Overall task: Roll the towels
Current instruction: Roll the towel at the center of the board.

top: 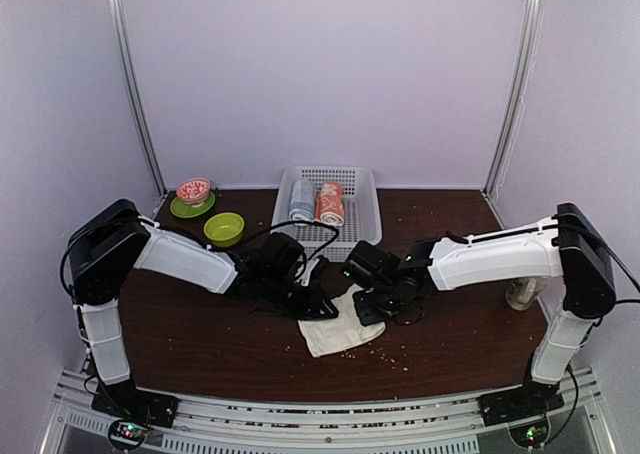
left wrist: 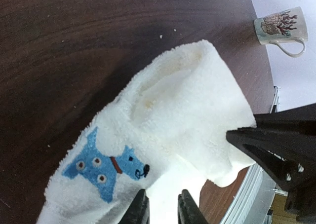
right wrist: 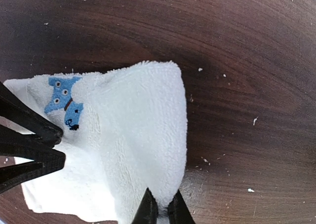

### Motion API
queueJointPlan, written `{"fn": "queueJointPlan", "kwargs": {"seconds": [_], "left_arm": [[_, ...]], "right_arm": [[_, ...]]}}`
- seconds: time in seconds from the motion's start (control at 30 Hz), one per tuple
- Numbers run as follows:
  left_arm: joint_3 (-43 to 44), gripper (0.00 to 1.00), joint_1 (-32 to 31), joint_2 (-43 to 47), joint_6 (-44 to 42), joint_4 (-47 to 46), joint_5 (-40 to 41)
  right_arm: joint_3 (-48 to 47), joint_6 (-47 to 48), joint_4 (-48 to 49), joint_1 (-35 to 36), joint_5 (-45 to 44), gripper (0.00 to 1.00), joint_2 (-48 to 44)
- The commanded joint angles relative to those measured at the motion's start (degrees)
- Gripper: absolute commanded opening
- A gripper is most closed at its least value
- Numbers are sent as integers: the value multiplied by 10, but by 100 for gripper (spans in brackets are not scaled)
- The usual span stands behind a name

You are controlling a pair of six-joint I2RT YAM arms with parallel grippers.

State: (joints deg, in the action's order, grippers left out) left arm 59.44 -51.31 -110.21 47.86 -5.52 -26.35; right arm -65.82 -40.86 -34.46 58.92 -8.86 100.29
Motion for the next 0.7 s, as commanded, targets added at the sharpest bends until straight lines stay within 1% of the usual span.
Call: {"fn": "queueJointPlan", "kwargs": {"seconds": [0.0, 0.13, 0.27, 0.37, 0.53, 0.67], "left_arm": [[-8, 21, 4, -13, -9, -28, 6], [-22, 19, 7, -2, -10, -26, 22], [-34, 14, 9, -7, -7, -25, 29], [-52, 13, 12, 11, 0, -33, 40], [-69, 12, 22, 68, -26, 23, 83], [-56, 11, 24, 66, -35, 72, 107]], "right_arm": [[-53, -4, -76, 25, -70, 0, 40], [-79, -10, -89, 38, -83, 0, 61], [-83, -18, -76, 47, -80, 0, 59], [-87, -23, -84, 49, -82, 0, 66], [-71, -24, -92, 46, -109, 0, 59], [-67, -18, -97, 45, -116, 0, 56]]}}
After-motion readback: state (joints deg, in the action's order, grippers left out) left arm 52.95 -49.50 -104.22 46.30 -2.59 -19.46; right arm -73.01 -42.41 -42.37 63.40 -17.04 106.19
